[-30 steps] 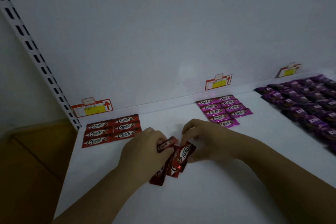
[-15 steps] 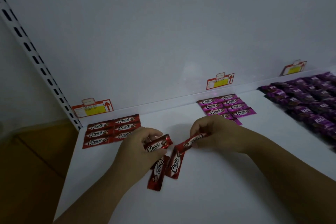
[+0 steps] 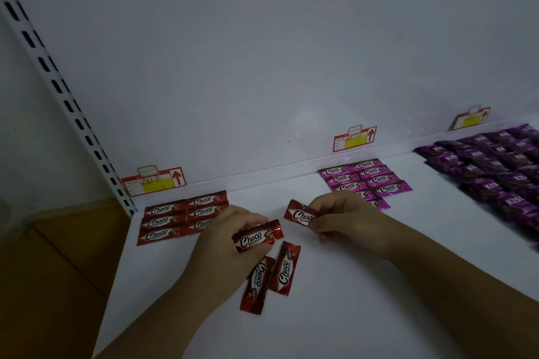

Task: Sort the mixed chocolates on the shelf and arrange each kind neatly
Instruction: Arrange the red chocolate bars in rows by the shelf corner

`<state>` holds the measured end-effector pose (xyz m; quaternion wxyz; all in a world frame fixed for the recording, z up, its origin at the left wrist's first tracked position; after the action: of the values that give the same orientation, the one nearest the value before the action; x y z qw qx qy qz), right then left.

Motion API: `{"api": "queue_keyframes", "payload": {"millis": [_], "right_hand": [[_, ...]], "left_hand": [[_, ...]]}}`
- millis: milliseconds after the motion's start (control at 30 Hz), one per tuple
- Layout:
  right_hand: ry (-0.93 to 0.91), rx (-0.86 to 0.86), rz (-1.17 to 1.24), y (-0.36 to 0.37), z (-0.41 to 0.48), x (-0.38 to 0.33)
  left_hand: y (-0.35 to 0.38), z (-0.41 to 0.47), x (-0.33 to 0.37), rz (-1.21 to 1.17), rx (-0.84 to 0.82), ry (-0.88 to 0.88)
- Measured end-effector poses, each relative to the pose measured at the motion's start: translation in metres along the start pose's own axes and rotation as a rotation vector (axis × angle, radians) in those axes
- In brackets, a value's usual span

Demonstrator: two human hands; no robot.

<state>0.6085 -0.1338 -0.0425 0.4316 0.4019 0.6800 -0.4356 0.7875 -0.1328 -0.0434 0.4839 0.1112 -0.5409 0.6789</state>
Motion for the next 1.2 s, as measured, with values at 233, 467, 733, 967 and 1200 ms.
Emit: {"api": "queue_keyframes", "payload": {"millis": [233, 467, 733, 967, 1200], "right_hand": [[-0.024, 0.059, -0.088, 0.0, 0.002, 0.001], [-0.082, 0.148, -0.061, 0.005, 0.001, -0.011], [-0.085, 0.109, -0.478, 0.065, 0.023, -0.044], [-0.305, 0.175, -0.835, 0.112, 0.051, -0.055], [-0.488, 0.164, -0.89, 0.114, 0.053, -0.047]], "left_hand": [[-0.004, 0.0, 0.003, -0.002, 0.025, 0.014], [-0.034, -0.004, 0.007, 0.058, 0.045, 0.019], [-0.095, -0.057, -0.05, 0.308, 0.079, -0.186], [-0.084, -0.075, -0.047, 0.516, 0.078, -0.2], [-0.07, -0.081, -0.052, 0.613, -0.064, -0.185]]}}
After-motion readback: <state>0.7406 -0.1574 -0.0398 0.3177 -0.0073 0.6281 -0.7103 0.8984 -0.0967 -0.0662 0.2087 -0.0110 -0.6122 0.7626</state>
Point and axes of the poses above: each hand's wrist, its own z-axis towards the middle knuckle, its own y-axis out of the palm, x = y × z, the point moved 7 cm from there along z, towards the middle knuckle, and after that the axes turned 9 degrees about y, right-handed, at the moved point
